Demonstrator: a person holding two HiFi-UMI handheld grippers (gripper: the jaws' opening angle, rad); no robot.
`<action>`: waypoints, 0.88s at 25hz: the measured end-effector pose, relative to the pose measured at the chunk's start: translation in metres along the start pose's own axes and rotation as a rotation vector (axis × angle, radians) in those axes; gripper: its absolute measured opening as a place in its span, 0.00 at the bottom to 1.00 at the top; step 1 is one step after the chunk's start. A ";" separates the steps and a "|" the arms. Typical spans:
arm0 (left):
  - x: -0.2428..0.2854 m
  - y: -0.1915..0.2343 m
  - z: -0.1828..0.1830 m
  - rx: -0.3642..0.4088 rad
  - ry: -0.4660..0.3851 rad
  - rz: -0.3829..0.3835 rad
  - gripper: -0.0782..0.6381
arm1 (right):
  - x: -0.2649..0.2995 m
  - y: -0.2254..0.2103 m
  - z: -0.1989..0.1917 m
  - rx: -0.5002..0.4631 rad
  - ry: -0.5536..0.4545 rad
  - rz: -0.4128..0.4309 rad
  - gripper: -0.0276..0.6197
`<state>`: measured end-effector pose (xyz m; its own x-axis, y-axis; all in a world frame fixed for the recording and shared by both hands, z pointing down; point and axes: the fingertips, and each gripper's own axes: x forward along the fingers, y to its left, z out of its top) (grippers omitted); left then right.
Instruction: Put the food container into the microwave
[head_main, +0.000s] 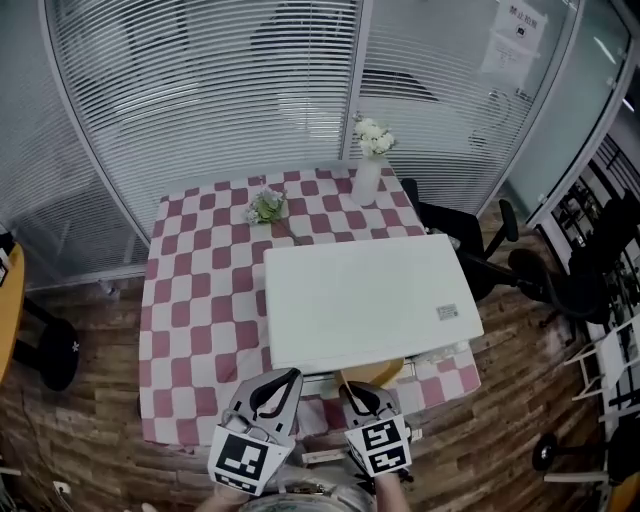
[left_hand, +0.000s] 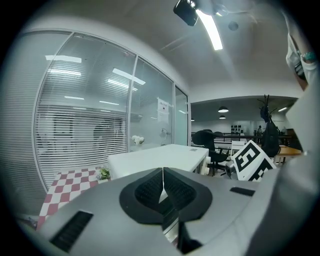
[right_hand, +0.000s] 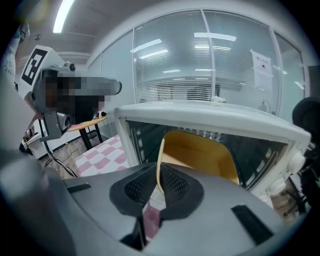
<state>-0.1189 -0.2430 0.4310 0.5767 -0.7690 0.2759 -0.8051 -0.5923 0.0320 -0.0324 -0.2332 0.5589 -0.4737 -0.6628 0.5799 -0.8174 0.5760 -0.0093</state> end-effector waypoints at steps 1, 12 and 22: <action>-0.001 0.004 -0.001 0.001 0.001 0.000 0.13 | 0.005 0.000 0.001 -0.007 0.002 -0.003 0.06; -0.007 0.024 -0.007 -0.004 0.001 -0.019 0.13 | 0.056 -0.001 0.005 -0.125 0.038 -0.064 0.06; -0.015 0.035 -0.012 -0.013 0.000 -0.033 0.13 | 0.099 -0.001 -0.002 -0.213 0.120 -0.090 0.06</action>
<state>-0.1577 -0.2495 0.4398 0.6027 -0.7491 0.2749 -0.7875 -0.6140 0.0532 -0.0771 -0.2981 0.6180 -0.3494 -0.6621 0.6630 -0.7611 0.6132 0.2113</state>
